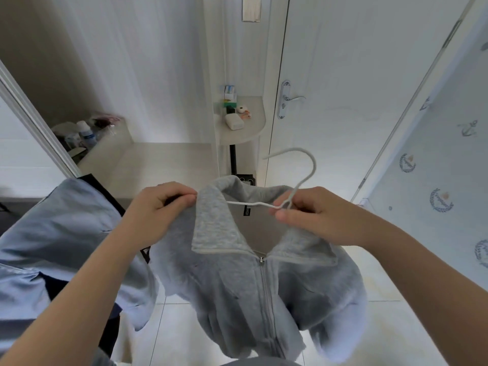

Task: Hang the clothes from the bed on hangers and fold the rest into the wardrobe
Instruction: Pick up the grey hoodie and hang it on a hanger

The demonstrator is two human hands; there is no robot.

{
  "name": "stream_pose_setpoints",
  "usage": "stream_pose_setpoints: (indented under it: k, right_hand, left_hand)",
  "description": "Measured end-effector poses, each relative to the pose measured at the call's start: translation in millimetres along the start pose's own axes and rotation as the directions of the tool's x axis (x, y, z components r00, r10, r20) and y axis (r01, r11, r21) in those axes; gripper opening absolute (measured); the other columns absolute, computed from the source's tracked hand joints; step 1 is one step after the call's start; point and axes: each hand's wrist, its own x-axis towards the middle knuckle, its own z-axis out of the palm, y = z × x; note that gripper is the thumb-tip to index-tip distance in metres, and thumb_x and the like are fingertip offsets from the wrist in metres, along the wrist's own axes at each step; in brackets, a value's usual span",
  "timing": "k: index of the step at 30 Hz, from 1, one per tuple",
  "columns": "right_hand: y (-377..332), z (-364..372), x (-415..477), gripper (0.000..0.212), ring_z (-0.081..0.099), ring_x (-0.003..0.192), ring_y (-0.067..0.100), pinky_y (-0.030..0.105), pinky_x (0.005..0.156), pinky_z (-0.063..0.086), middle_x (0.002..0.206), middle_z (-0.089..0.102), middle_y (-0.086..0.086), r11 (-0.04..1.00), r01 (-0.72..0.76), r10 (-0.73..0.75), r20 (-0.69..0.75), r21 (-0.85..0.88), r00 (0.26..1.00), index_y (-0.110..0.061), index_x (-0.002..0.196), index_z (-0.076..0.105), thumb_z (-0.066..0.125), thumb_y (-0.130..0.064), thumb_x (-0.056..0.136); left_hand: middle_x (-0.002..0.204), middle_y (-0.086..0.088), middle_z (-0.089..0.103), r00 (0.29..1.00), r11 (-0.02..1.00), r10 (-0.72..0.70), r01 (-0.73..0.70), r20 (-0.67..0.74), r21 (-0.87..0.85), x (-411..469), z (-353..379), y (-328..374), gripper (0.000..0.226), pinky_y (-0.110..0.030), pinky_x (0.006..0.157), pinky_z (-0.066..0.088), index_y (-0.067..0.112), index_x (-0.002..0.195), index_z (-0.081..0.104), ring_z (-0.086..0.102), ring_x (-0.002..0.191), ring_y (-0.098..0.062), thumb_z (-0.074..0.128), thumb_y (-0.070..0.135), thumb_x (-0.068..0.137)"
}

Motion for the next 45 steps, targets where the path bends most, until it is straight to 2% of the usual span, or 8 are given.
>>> stream_pose_setpoints:
  k: [8,12,15,19,27,32,38,45]
  right_hand:
    - [-25,-2,5,0.036,0.058,0.058,0.001,0.014,0.064,0.042,0.062,0.059,-0.031,0.947,0.027,-0.048,-0.059,-0.320,0.997,-0.014,0.076,0.070,0.052,-0.032,0.101]
    - [-29,8,18,0.036,0.053,0.049,0.007,0.021,0.058,0.046,0.054,0.059,-0.006,0.972,-0.036,-0.012,-0.204,-0.231,0.979,-0.014,0.074,0.070,0.054,-0.034,0.100]
    - [-30,12,30,0.043,0.059,0.059,0.024,0.044,0.068,0.052,0.068,0.066,0.013,0.983,-0.068,0.012,-0.309,-0.172,0.951,-0.003,0.073,0.067,0.054,-0.035,0.099]
    - [-36,17,40,0.040,0.055,0.048,0.007,0.025,0.054,0.044,0.061,0.066,0.002,0.989,-0.036,-0.013,-0.330,-0.141,0.944,-0.018,0.064,0.066,0.053,-0.035,0.099]
    - [-15,20,37,0.047,0.059,0.054,0.005,0.021,0.062,0.045,0.063,0.068,0.002,0.967,-0.093,0.040,-0.216,-0.239,0.976,-0.022,0.059,0.066,0.050,-0.034,0.102]
    - [-6,25,31,0.050,0.062,0.054,0.002,0.018,0.062,0.045,0.068,0.072,0.000,0.988,-0.098,0.065,-0.256,-0.117,0.964,-0.023,0.052,0.065,0.053,-0.032,0.099]
    - [-20,29,37,0.037,0.056,0.041,0.006,0.025,0.053,0.050,0.048,0.060,-0.005,0.997,-0.039,0.022,-0.234,-0.070,0.972,-0.009,0.076,0.069,0.056,-0.036,0.097]
    - [-8,34,41,0.034,0.057,0.044,0.005,0.021,0.057,0.051,0.049,0.058,-0.005,0.998,0.017,-0.005,-0.191,0.064,0.981,-0.005,0.077,0.065,0.063,-0.032,0.097]
  left_hand:
    - [0.108,-0.002,0.065,0.977,0.999,0.040,-0.035,-0.212,0.030,21,23,10,0.022,-0.004,0.089,0.035,0.026,0.093,0.069,0.053,0.102,0.006,0.060,0.008,0.097]
    - [0.130,0.001,0.053,0.900,0.988,-0.156,0.139,-0.406,-0.072,17,44,19,0.013,-0.030,0.111,0.037,0.035,0.107,0.066,0.048,0.125,-0.009,0.063,0.032,0.096]
    - [0.119,0.010,0.056,0.882,0.931,-0.319,0.223,-0.347,-0.288,-2,74,33,0.041,-0.021,0.091,0.048,0.038,0.110,0.052,0.057,0.107,0.003,0.072,0.056,0.080]
    - [0.081,0.013,0.061,0.887,0.869,-0.423,0.340,-0.184,-0.359,-8,109,40,0.034,-0.013,0.058,0.044,0.026,0.093,0.052,0.059,0.069,0.001,0.078,0.043,0.081]
    - [0.077,0.006,0.055,0.786,0.925,-0.353,0.213,-0.507,-0.314,27,64,24,0.009,-0.011,0.055,0.037,0.012,0.092,0.053,0.054,0.064,0.009,0.058,0.018,0.097]
    - [0.067,0.008,0.055,0.917,0.948,-0.304,0.264,-0.257,-0.180,31,54,9,0.018,-0.015,0.054,0.037,0.009,0.081,0.055,0.047,0.058,-0.001,0.070,0.016,0.088]
    - [0.138,0.002,0.051,0.973,0.984,0.060,-0.020,-0.221,0.179,26,65,15,0.052,-0.036,0.108,0.035,0.030,0.132,0.053,0.043,0.129,-0.020,0.075,0.036,0.085]
    - [0.092,0.008,0.057,0.977,0.978,0.140,-0.112,-0.159,0.175,32,63,-1,0.012,-0.046,0.087,0.045,0.020,0.097,0.071,0.048,0.090,-0.020,0.063,0.011,0.094]
